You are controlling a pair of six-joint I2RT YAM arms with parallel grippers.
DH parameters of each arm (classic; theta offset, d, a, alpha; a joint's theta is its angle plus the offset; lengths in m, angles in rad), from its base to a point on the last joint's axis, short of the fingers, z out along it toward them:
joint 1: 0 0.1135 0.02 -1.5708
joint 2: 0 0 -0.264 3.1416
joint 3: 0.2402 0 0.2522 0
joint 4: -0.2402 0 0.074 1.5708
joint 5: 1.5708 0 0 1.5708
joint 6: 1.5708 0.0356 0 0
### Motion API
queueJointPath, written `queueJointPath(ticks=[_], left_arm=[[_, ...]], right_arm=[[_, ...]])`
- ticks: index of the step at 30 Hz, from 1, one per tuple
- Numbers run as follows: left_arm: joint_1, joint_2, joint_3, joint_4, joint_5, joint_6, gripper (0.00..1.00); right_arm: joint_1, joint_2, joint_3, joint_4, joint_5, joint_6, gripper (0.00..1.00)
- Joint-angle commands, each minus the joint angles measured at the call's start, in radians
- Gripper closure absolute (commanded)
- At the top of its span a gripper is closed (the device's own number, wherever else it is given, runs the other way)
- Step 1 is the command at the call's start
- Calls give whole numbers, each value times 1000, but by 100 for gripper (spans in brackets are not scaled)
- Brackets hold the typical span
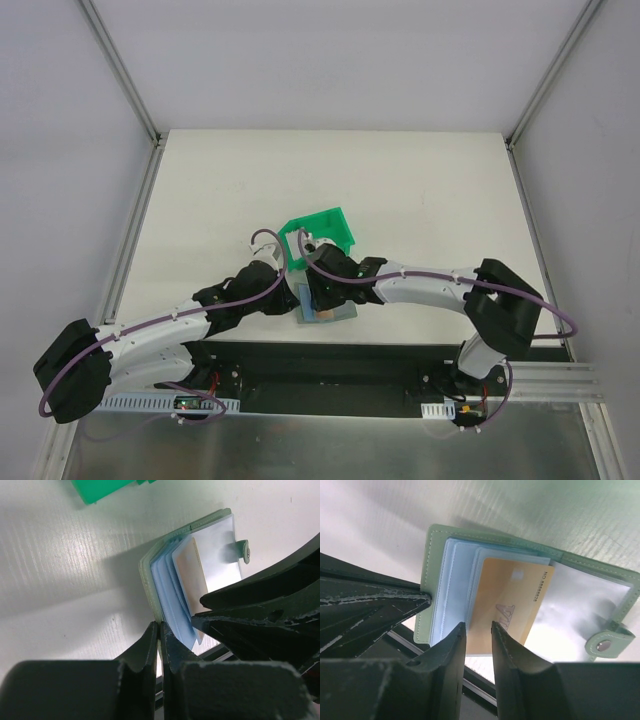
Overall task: Put the credit cards into the card holder
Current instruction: Turn over the card slot in the card holder.
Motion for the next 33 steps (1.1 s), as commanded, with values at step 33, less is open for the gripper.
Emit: queueJointPath(ticks=[33], left_arm=[[-1, 0, 11, 5, -7, 20, 100]], right_arm=[[1, -130, 64, -282, 256, -42, 75]])
